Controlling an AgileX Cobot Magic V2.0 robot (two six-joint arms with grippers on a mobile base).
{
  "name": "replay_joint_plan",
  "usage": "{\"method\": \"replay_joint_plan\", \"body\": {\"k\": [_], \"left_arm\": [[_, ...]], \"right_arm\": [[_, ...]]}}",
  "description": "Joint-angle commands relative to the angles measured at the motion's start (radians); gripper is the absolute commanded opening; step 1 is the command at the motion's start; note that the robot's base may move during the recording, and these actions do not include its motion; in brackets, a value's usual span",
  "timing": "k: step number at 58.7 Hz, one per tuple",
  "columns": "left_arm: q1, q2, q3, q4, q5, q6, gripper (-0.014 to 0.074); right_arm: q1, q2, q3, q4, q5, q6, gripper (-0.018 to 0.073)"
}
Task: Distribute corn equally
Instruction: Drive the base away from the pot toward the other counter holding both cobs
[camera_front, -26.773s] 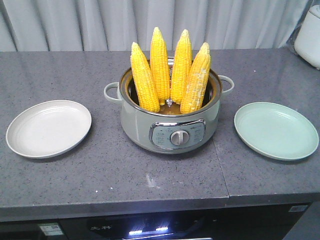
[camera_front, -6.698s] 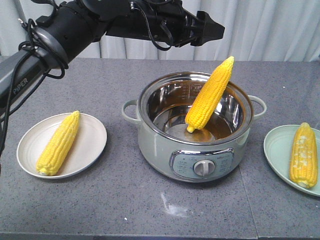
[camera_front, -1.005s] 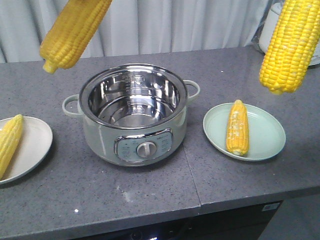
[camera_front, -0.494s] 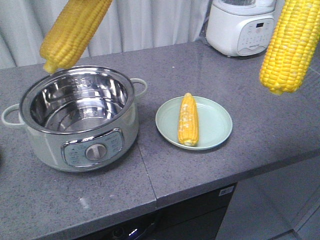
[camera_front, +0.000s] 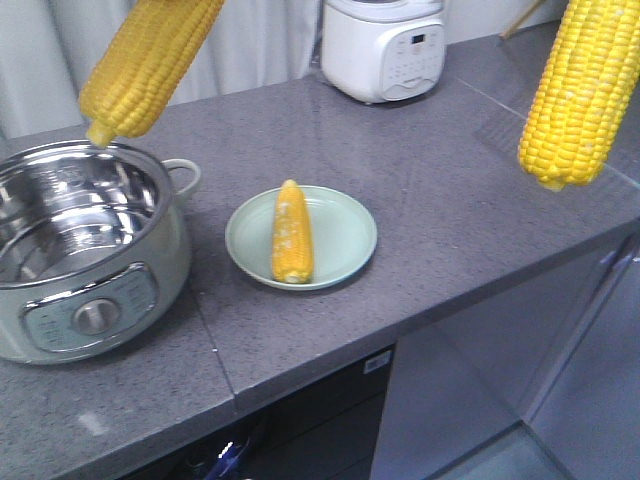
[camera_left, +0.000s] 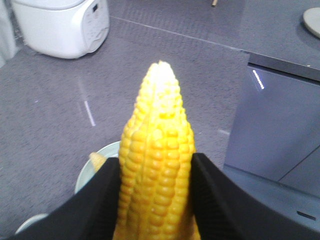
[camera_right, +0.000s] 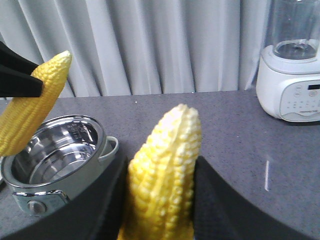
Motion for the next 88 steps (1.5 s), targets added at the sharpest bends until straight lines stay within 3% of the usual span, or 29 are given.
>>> {"method": "replay_joint_plan", "body": {"k": [1, 88], "left_arm": [[-0.003, -0.041, -0.026, -0.023, -0.031, -0.009, -0.0006], [-0.003, -0.041, -0.026, -0.023, -0.031, -0.008, -0.0006]], "right_arm": [[-0.008, -0.014, -0.025, 0.052, -0.051, -0.005, -0.0005], [-0.008, -0.014, -0.025, 0.052, -0.05, -0.005, -0.0005]]}}
